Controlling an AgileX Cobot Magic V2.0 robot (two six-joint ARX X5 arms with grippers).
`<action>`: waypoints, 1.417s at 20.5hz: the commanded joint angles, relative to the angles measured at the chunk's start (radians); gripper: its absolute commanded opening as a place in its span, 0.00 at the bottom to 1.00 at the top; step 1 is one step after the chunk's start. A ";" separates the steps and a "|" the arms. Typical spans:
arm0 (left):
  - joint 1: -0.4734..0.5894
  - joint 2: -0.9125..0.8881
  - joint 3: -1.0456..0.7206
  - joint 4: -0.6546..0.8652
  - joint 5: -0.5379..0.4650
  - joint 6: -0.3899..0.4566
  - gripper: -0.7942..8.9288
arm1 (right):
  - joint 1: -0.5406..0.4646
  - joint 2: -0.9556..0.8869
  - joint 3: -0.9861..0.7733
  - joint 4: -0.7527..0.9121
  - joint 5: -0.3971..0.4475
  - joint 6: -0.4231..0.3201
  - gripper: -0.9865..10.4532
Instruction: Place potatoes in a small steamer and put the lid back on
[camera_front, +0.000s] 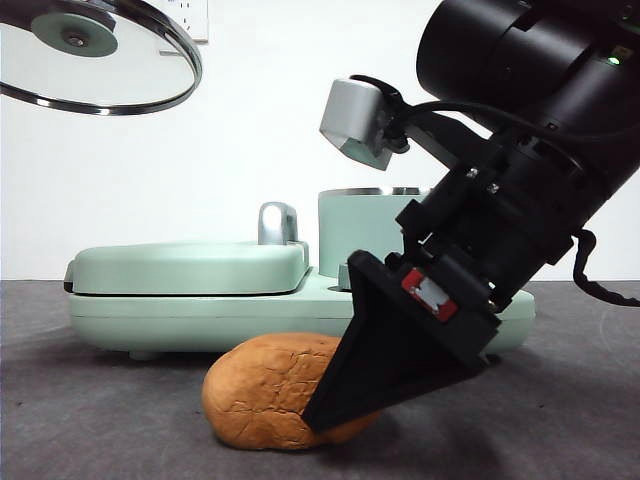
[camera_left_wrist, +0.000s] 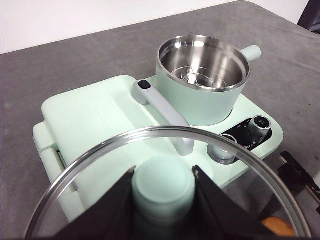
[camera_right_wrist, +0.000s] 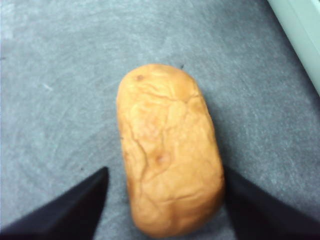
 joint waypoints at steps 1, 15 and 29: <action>-0.004 0.001 0.014 0.026 0.000 -0.004 0.10 | 0.011 0.016 0.018 0.012 -0.002 0.061 0.27; -0.004 0.001 0.014 0.027 0.000 -0.003 0.10 | -0.070 -0.407 0.177 -0.509 0.019 0.501 0.26; -0.004 0.001 0.014 0.027 0.000 0.000 0.10 | -0.209 -0.192 0.671 -0.801 0.179 0.332 0.27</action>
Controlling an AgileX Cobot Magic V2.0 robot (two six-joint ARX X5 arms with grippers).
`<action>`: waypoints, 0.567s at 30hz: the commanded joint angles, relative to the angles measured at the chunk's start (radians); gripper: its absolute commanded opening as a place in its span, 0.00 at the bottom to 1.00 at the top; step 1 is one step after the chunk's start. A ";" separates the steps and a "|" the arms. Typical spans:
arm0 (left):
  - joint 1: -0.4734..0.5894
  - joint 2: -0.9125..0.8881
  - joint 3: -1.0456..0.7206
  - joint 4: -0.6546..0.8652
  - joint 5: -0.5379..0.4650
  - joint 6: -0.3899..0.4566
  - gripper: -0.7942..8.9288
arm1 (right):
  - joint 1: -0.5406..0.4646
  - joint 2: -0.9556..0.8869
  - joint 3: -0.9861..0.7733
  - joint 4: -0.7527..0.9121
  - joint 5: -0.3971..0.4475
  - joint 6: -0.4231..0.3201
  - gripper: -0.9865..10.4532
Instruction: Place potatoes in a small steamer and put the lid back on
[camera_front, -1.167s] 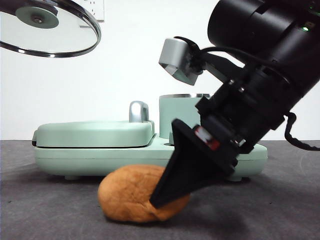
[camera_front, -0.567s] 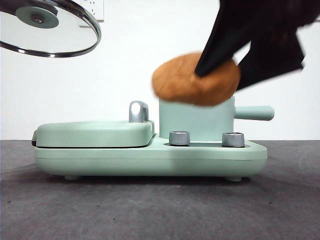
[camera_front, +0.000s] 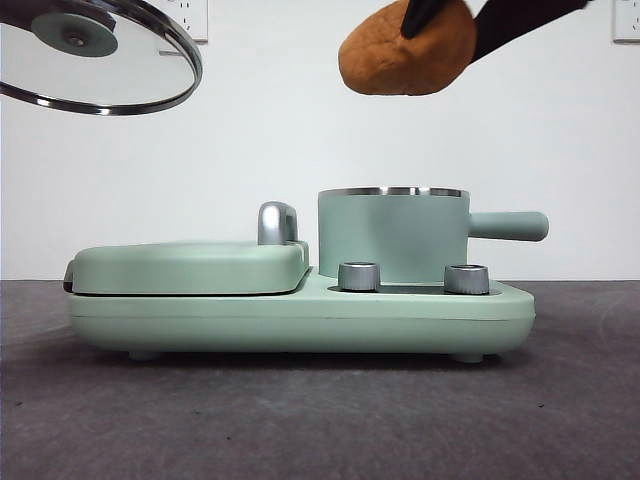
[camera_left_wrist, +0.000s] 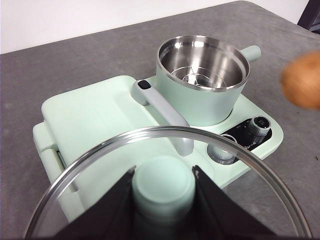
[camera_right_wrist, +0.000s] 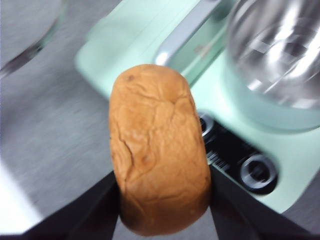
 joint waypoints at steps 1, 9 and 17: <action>-0.004 0.001 0.014 0.026 0.000 0.000 0.10 | -0.021 0.098 0.072 0.000 0.028 -0.091 0.27; -0.004 0.001 0.014 0.026 0.000 0.000 0.10 | -0.088 0.316 0.207 0.051 0.080 -0.199 0.27; -0.004 0.001 0.014 0.026 0.000 0.000 0.10 | -0.134 0.433 0.227 0.158 0.081 -0.224 0.27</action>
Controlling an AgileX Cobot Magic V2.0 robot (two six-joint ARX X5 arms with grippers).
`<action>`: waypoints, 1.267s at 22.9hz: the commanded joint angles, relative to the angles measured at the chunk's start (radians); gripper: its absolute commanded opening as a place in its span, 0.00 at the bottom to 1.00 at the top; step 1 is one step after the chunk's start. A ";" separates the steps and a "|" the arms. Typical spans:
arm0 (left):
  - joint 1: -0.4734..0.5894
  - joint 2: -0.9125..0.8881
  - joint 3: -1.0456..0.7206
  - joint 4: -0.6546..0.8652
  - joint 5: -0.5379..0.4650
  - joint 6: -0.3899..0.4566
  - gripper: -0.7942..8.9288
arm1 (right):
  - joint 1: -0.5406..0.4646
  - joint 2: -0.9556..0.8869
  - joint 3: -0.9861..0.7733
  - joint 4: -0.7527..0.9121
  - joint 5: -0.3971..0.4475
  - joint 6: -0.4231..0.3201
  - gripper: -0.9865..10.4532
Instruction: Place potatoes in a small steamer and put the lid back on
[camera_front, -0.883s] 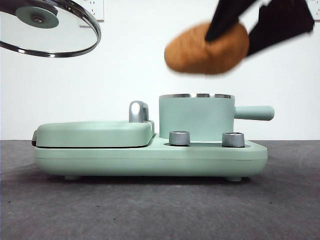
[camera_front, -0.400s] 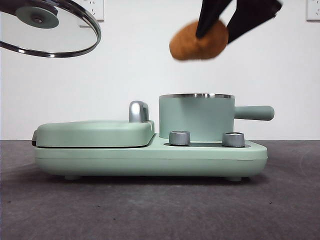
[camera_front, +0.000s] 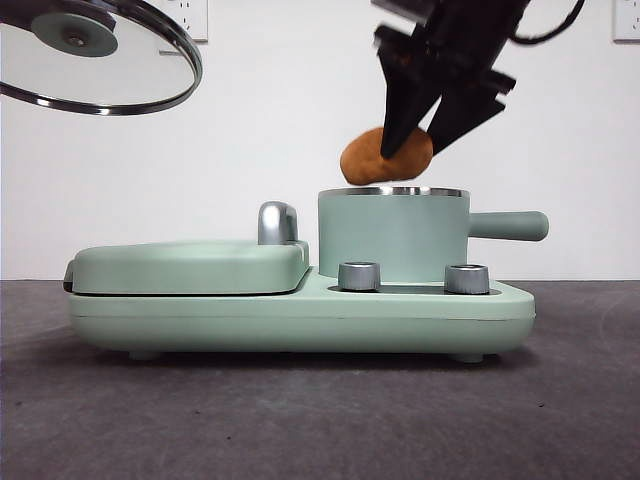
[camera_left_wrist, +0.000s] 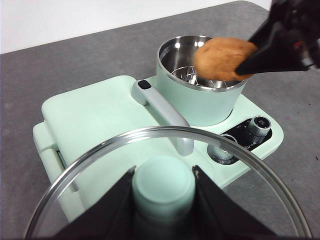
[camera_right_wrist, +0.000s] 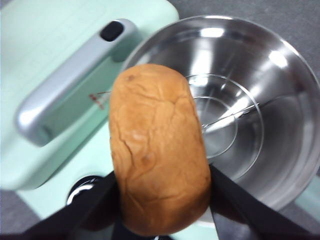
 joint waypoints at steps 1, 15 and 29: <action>-0.004 0.001 0.014 0.027 0.000 0.000 0.10 | -0.009 0.046 0.026 0.035 0.004 -0.025 0.27; -0.004 0.002 0.014 0.027 0.000 0.000 0.10 | -0.049 0.143 0.026 0.140 0.030 -0.057 0.27; -0.004 0.002 0.014 0.026 0.000 -0.001 0.10 | -0.049 0.190 0.026 0.147 0.047 -0.057 0.36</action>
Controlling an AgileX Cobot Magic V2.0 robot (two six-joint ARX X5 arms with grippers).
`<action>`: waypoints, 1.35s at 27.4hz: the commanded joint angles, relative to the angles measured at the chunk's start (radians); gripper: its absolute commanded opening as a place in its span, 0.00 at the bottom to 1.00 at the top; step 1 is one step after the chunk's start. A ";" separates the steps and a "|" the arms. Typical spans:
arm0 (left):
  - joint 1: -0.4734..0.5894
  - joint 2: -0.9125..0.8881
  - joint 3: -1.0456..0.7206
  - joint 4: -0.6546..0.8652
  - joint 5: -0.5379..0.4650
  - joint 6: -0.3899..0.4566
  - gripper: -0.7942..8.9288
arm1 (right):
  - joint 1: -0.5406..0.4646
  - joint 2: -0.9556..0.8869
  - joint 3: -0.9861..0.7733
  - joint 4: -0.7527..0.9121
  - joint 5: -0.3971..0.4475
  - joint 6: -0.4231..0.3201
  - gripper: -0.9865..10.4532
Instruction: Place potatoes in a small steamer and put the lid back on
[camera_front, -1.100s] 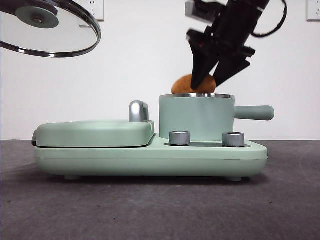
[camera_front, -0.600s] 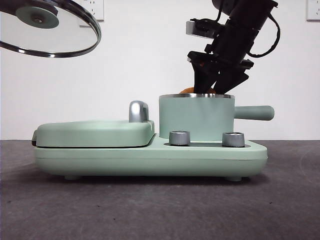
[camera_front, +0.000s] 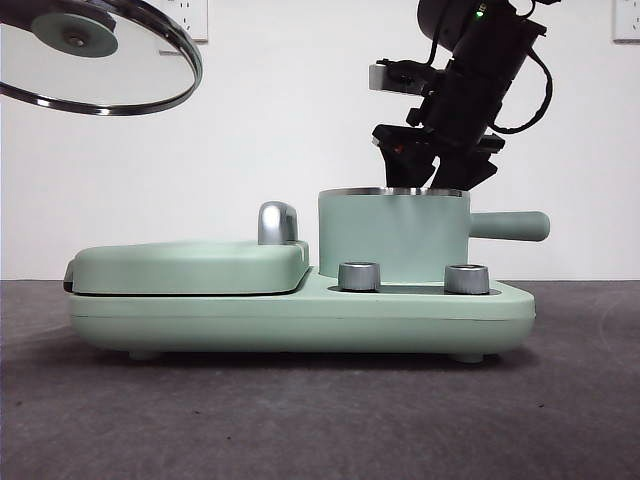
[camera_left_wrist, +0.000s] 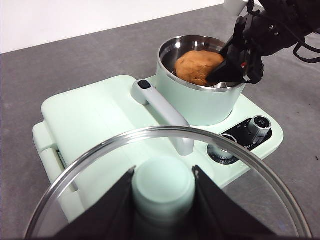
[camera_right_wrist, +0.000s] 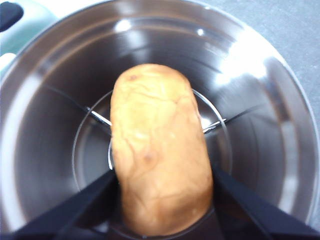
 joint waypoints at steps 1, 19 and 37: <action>-0.004 0.002 0.014 0.026 0.000 -0.001 0.10 | 0.006 0.023 0.021 -0.004 -0.005 -0.006 0.36; -0.004 0.001 0.014 0.019 0.001 0.000 0.10 | 0.010 -0.731 -0.298 -0.077 -0.047 0.082 0.35; -0.035 0.003 0.015 0.099 0.039 0.004 0.10 | 0.010 -1.331 -0.735 -0.090 -0.003 0.135 0.34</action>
